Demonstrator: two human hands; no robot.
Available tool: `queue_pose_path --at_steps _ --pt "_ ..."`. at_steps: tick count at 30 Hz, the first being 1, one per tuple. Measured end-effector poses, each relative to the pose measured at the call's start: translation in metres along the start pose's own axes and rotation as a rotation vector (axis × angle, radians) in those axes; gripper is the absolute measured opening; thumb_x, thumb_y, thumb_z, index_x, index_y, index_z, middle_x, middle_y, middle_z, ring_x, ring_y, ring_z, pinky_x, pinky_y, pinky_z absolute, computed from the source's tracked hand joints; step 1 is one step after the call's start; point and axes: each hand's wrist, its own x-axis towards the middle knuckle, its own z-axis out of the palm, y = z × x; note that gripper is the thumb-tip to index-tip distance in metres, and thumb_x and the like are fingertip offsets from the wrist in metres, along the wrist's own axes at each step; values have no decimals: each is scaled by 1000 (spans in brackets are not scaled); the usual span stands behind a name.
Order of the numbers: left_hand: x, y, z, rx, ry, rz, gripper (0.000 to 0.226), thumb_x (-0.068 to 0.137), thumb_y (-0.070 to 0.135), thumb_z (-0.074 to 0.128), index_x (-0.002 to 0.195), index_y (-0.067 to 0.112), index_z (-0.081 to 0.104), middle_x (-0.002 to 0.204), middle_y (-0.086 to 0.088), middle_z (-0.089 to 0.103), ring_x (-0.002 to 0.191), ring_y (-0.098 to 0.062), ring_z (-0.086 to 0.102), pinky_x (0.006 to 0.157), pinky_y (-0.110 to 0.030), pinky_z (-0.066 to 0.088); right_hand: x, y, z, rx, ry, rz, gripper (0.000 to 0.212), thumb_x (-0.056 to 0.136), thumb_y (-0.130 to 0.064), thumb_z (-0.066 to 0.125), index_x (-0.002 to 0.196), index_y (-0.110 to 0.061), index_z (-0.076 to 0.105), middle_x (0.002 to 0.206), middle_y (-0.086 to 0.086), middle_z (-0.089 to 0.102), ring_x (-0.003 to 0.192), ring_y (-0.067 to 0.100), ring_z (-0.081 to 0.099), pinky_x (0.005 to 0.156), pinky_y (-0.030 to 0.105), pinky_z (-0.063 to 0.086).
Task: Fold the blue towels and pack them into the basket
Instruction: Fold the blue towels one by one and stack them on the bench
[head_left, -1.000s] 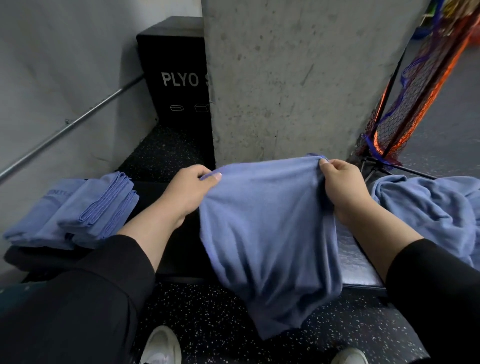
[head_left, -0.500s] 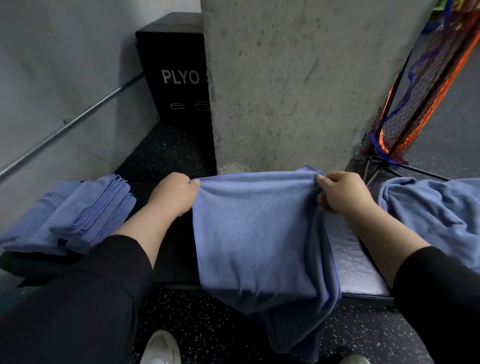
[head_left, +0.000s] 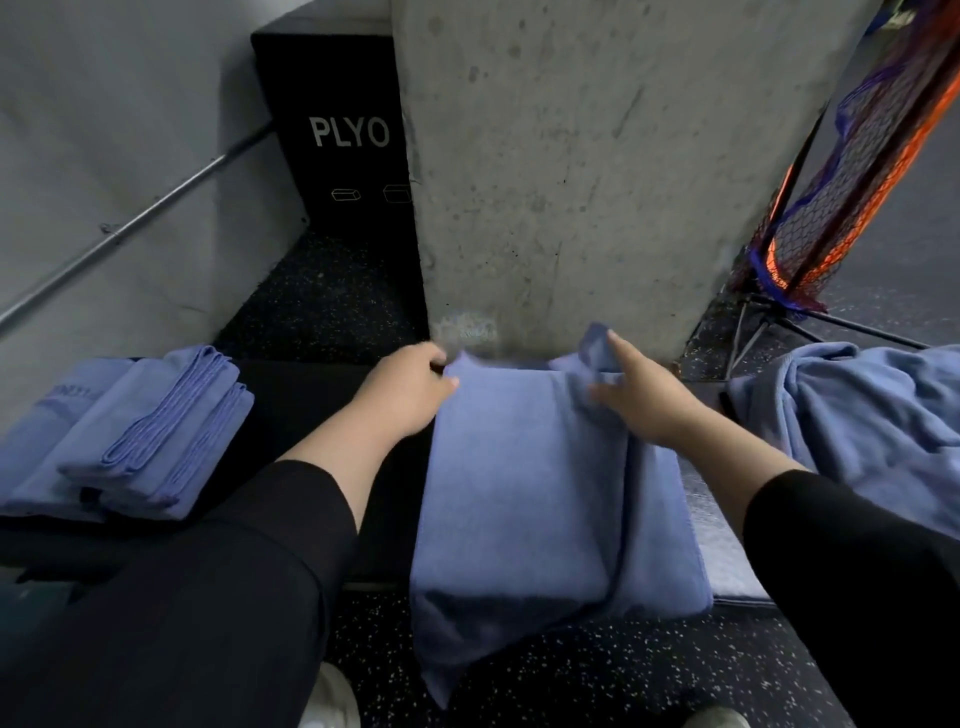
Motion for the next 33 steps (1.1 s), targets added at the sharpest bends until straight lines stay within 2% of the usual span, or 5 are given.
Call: queue_pose_path --at_steps 7,13,20,25,33 --pt "-8 -19 3 481 -323 -212 42 82 55 73 84 13 68 69 2 73 51 -17 63 68 -31 55 -13 20 -18 -296 233 67 22 84 -29 69 99 -14 65 100 11 64 99 35 61 76 36 46" --pt "-9 -14 22 439 -297 -177 30 85 36 76 74 15 58 70 -2 69 54 -18 59 69 -34 56 -32 15 -35 -399 -242 395 41 90 -32 65 60 -4 64 39 5 57 30 18 51 39 21 39" --pt "-8 -13 24 132 -133 -218 21 83 19 51 65 10 54 60 -12 63 50 -26 52 57 -29 41 -24 23 -16 -243 -25 256 25 88 -17 51 72 -2 64 67 14 72 68 39 69 61 36 55" --pt "10 -20 19 -346 207 -211 16 100 24 52 105 14 63 94 -9 73 78 -25 70 72 -35 60 -8 23 -15 -80 251 99 26 91 -20 59 114 -12 66 114 16 71 109 37 64 86 38 49" --pt "-2 -28 12 431 -218 -207 43 78 56 75 74 15 63 63 1 69 49 -16 62 60 -27 48 -17 36 -14 -381 78 130 35 85 -39 65 103 -9 62 98 12 67 102 36 64 73 36 45"
